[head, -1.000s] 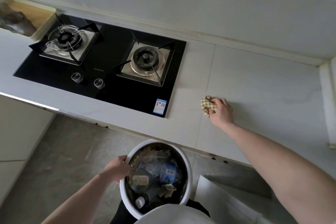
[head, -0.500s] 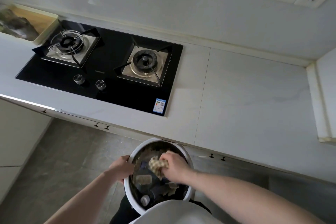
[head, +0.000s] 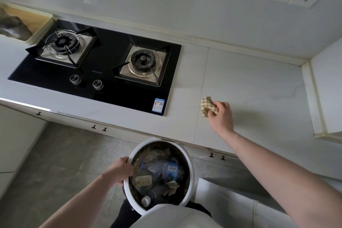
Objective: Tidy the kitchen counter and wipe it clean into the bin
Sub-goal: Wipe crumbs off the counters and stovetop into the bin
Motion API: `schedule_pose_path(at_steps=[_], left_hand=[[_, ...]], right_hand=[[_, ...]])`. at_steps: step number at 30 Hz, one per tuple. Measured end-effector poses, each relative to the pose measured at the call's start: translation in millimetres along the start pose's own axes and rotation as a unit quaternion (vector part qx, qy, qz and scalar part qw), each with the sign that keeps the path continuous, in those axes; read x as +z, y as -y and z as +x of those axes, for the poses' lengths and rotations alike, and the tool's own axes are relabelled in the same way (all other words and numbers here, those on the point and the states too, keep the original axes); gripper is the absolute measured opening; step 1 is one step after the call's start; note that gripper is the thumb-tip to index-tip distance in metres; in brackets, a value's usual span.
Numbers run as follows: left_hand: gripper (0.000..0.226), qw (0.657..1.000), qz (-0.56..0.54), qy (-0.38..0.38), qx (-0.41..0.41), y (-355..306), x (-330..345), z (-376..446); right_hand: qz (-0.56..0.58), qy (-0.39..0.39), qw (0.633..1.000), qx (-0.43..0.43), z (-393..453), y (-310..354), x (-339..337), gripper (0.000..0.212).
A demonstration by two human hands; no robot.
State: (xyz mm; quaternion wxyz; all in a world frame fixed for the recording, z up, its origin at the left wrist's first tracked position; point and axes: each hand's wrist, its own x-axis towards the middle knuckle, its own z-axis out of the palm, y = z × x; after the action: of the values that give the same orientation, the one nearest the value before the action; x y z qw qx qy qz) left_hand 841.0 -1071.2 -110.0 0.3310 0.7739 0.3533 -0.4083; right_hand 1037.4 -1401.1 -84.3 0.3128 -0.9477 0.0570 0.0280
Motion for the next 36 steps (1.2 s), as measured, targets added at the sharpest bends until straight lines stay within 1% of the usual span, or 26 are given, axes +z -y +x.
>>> schedule_pose_path(at_steps=[2, 4, 7, 9, 11, 13, 14, 15, 16, 18, 21, 23, 27, 29, 31, 36], left_hand=[[0.034, 1.000, 0.001, -0.002, 0.001, 0, 0, -1], [0.033, 1.000, -0.004, 0.000, 0.003, 1, 1, -2], [0.030, 1.000, -0.012, 0.004, 0.004, 1, 0, -3], [0.027, 1.000, -0.010, 0.011, 0.009, 2, -1, -2], [0.024, 1.000, -0.014, 0.019, 0.016, 1, -3, -1], [0.024, 0.999, -0.008, 0.023, 0.024, 1, -5, 0], [0.024, 0.999, -0.005, 0.024, 0.027, 1, -7, 1], [0.025, 0.999, -0.002, 0.027, 0.032, 2, -9, 2], [0.026, 0.999, 0.000, 0.030, 0.037, 3, -11, 3], [0.028, 0.998, -0.001, 0.036, 0.049, 4, -15, 6], [0.024, 0.997, 0.003, 0.046, 0.066, 5, -21, 10], [0.026, 0.996, 0.010, 0.046, 0.073, 4, -24, 11], [0.027, 0.996, 0.022, 0.051, 0.076, 3, -24, 10], [0.025, 0.996, 0.026, 0.052, 0.072, 1, -22, 13], [0.026, 0.996, 0.028, 0.047, 0.068, 0, -17, 18], [0.022, 0.998, 0.018, 0.037, 0.054, -4, 10, 25]], right_hand=[[-0.073, 0.023, 0.997, 0.032, -5, -20, 4, 0.034], [-0.108, 0.051, 0.992, 0.036, -30, -33, 20, 0.038], [-0.094, 0.035, 0.995, 0.003, -76, -24, 48, 0.030], [-0.074, 0.054, 0.995, -0.027, -104, -5, 65, 0.026], [-0.046, 0.124, 0.989, -0.072, -128, 16, 82, 0.028], [-0.009, 0.209, 0.974, -0.083, -145, 35, 93, 0.031], [0.001, 0.227, 0.970, -0.083, -150, 42, 96, 0.032], [0.010, 0.220, 0.972, -0.080, -152, 46, 96, 0.033], [0.022, 0.196, 0.978, -0.068, -152, 49, 93, 0.033], [0.044, 0.126, 0.990, -0.036, -146, 45, 82, 0.035], [0.041, 0.015, 0.999, -0.003, -129, 27, 49, 0.035], [0.029, -0.041, 0.998, 0.031, -118, 9, 23, 0.033], [-0.009, -0.117, 0.984, 0.136, -101, -42, -19, 0.032], [-0.026, -0.145, 0.974, 0.170, -96, -67, -33, 0.033], [-0.048, -0.156, 0.967, 0.196, -92, -85, -44, 0.033], [-0.079, -0.132, 0.958, 0.243, -71, -121, -69, 0.035]])
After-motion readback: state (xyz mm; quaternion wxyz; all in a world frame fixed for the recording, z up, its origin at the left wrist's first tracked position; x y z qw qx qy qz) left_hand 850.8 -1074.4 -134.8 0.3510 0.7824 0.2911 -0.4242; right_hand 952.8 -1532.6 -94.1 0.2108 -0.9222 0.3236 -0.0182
